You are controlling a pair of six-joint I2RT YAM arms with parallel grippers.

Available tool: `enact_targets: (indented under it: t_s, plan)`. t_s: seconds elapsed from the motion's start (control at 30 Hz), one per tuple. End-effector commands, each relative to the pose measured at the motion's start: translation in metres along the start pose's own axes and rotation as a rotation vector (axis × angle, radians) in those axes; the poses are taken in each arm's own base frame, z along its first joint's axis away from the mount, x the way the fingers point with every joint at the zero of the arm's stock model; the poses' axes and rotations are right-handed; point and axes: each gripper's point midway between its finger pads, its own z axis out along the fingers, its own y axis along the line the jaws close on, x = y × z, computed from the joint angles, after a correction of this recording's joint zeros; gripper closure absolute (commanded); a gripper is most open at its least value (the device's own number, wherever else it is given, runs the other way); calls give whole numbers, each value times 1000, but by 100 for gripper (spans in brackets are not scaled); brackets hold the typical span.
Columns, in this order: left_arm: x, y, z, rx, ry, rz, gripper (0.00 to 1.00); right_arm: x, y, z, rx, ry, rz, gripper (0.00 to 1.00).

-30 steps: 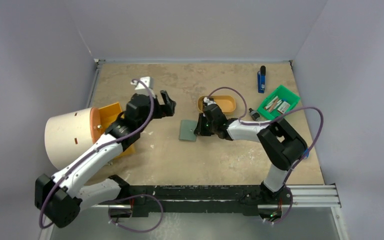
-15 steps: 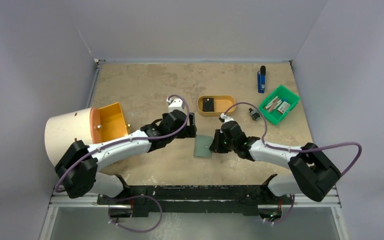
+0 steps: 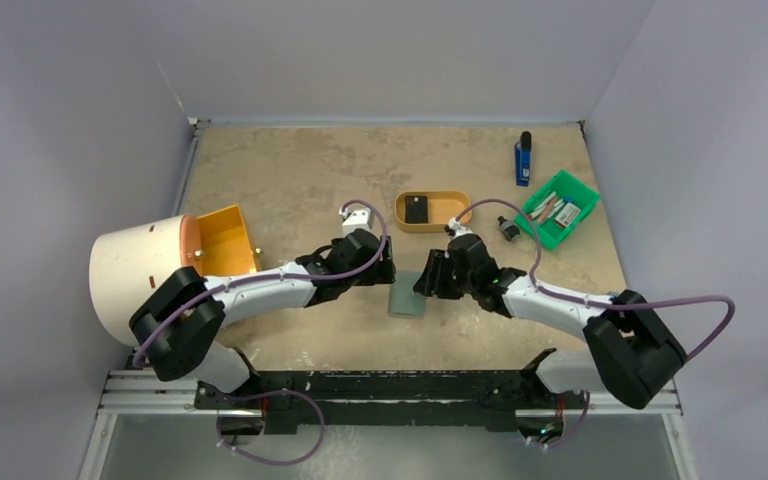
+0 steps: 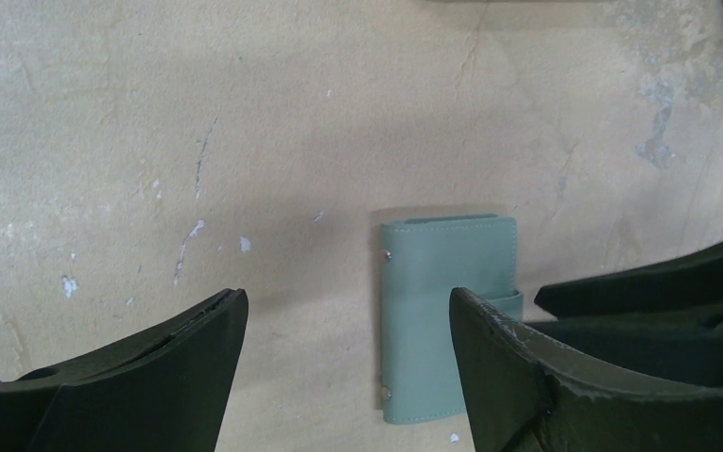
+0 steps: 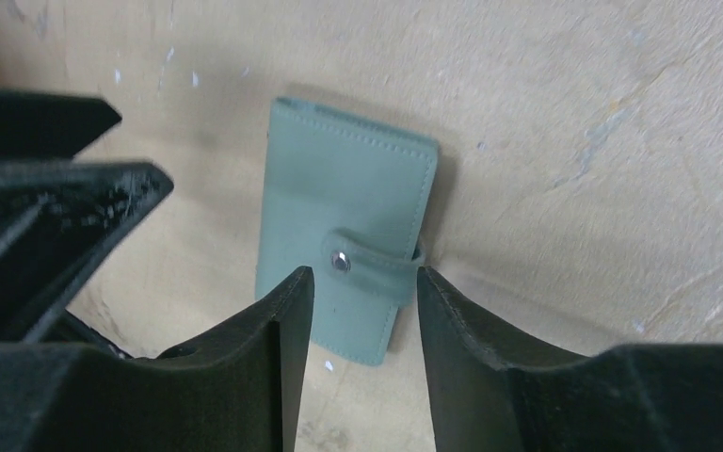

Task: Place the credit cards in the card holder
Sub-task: Move the card holder to the center of the board, then open the card holder at the center of the board.

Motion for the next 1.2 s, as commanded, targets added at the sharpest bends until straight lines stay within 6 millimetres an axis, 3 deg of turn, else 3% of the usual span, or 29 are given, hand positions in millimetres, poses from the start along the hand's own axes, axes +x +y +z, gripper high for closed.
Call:
enact_targets:
  t_s: [0.0,0.23,0.53,0.67,0.87,1.03,1.17]
  plan:
    - [-14,2,-9,7,-66,-37,23,-24,14,10,-59,-11,57,55]
    - [-1,23,-17,5,-61,-63,26,-28,16,28,-92,46,-10,60]
    - [1,8,-15,127,-42,-116,32,-29,27,52,-141,111,-78,63]
    - [-1,1,-12,157,-34,-141,35,-38,25,44,-102,76,-74,57]
    - [-9,-17,-16,218,-23,-177,38,-58,21,9,-29,-42,-120,48]
    - [-5,-31,-17,287,9,-244,43,-44,30,-4,1,-43,-240,55]
    - [9,-24,-8,254,45,-280,51,-28,27,-2,47,-14,-297,60]
